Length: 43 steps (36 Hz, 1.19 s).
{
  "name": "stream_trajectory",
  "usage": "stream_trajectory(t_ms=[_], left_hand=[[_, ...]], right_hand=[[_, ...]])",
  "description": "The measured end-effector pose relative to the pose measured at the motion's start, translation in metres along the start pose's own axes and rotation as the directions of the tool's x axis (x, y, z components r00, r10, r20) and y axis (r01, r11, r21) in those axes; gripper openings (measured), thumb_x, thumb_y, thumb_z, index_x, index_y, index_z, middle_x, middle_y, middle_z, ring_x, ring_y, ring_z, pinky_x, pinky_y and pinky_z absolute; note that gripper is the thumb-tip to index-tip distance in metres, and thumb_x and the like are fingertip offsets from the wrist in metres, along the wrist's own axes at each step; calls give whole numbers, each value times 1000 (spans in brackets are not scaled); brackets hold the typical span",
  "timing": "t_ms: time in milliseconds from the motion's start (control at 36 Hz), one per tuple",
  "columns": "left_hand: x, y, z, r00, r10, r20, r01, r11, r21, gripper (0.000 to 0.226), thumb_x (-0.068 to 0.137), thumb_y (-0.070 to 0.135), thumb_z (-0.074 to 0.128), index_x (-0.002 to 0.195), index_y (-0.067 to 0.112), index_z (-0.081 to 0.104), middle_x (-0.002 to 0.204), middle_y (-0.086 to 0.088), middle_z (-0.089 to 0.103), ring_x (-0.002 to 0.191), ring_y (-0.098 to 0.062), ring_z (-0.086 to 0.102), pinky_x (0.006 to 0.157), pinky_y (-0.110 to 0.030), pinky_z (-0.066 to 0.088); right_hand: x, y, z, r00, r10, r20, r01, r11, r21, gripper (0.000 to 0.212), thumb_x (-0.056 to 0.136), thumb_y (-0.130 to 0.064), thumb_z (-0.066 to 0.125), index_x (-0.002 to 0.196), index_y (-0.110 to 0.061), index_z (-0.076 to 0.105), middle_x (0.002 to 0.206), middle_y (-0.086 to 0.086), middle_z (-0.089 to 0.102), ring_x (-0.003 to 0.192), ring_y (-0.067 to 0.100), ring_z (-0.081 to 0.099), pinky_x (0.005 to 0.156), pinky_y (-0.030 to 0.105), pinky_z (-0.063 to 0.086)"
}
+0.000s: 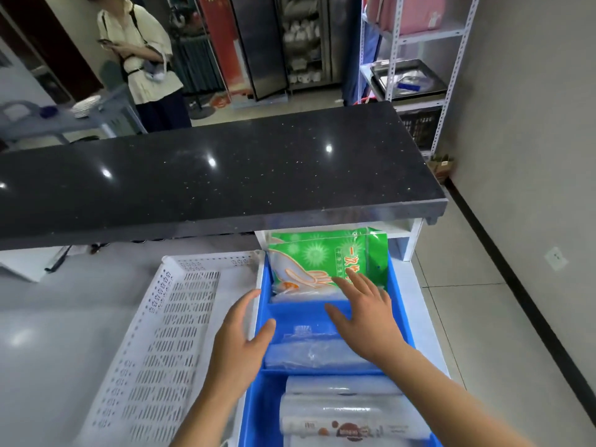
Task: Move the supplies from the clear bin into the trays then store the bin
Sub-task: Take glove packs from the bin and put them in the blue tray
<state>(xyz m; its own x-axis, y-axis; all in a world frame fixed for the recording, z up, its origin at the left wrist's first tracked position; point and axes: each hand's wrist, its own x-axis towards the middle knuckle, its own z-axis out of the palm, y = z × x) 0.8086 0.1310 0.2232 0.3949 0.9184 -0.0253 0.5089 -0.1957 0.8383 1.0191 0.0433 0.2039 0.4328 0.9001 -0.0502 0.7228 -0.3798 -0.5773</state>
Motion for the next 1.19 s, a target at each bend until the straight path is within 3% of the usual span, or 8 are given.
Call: stream_trajectory(t_ms=[167, 306, 417, 639, 750, 917, 1056, 1194], left_hand=[[-61, -6, -24, 1000, 17, -16, -15, 991, 134, 54, 87, 16, 72, 131, 38, 49, 136, 33, 38, 123, 31, 29, 98, 5, 20], [-102, -19, -49, 984, -160, -78, 164, 985, 52, 53, 87, 25, 72, 131, 48, 52, 148, 28, 37, 140, 4, 31, 92, -17, 50], [-129, -25, -62, 972, -179, -155, 197, 974, 110, 60, 79, 50, 64, 137, 41, 49, 150, 24, 38, 139, 9, 30, 109, -12, 29], [-185, -61, -96, 965, -205, -163, 226, 966, 125, 61, 89, 33, 70, 143, 33, 43, 153, 16, 31, 134, 21, 20, 108, -4, 17], [-216, -94, -130, 956, -275, -106, 281, 958, 49, 60, 90, 48, 64, 141, 53, 34, 159, 19, 15, 147, 1, 10, 121, -36, 20], [-281, -156, -205, 948, -304, -90, 307, 952, 22, 67, 89, 51, 62, 147, 48, 30, 161, 18, 11, 150, -9, 7, 123, -42, 17], [-360, -220, -268, 868, -441, -227, 427, 897, -112, 61, 88, 50, 65, 143, 42, 40, 145, 22, 29, 143, -7, 26, 113, -27, 26], [-447, -264, -307, 678, -657, -329, 552, 751, -361, 59, 90, 32, 70, 143, 29, 45, 148, 6, 37, 134, -14, 40, 104, -30, 40]], right_hand=[[-47, -40, -8, 1000, 7, 22, -15, 928, 373, 50, 90, -42, 63, 138, -29, 53, 152, -5, 43, 142, 12, 34, 117, 33, 27], [-65, -60, -2, 990, -113, 82, 64, 890, 451, 42, 88, -38, 66, 129, -33, 59, 141, -11, 53, 133, 4, 43, 109, 19, 32], [-75, -70, 6, 971, -165, 173, 84, 912, 401, 39, 87, -39, 66, 126, -34, 61, 133, -19, 57, 129, 3, 48, 99, 12, 31], [-121, -118, 33, 930, -235, 283, 146, 942, 302, 41, 87, -44, 65, 126, -40, 58, 120, -21, 61, 108, 1, 56, 90, 20, 40], [-168, -158, 60, 914, -281, 292, 201, 940, 277, 39, 86, -49, 63, 125, -44, 56, 108, -40, 48, 101, -7, 49, 78, 3, 31], [-248, -229, 117, 864, -333, 377, 214, 922, 323, 35, 84, -46, 67, 118, -47, 56, 125, -27, 51, 108, -18, 49, 75, -4, 39], [-297, -287, 177, 804, -381, 457, 292, 922, 254, 42, 85, -54, 61, 126, -45, 56, 137, -20, 50, 131, 5, 45, 108, 33, 40], [-333, -346, 221, 683, -433, 588, 368, 900, 235, 42, 85, -51, 64, 126, -43, 57, 130, -25, 50, 120, -3, 46, 101, 24, 38]])
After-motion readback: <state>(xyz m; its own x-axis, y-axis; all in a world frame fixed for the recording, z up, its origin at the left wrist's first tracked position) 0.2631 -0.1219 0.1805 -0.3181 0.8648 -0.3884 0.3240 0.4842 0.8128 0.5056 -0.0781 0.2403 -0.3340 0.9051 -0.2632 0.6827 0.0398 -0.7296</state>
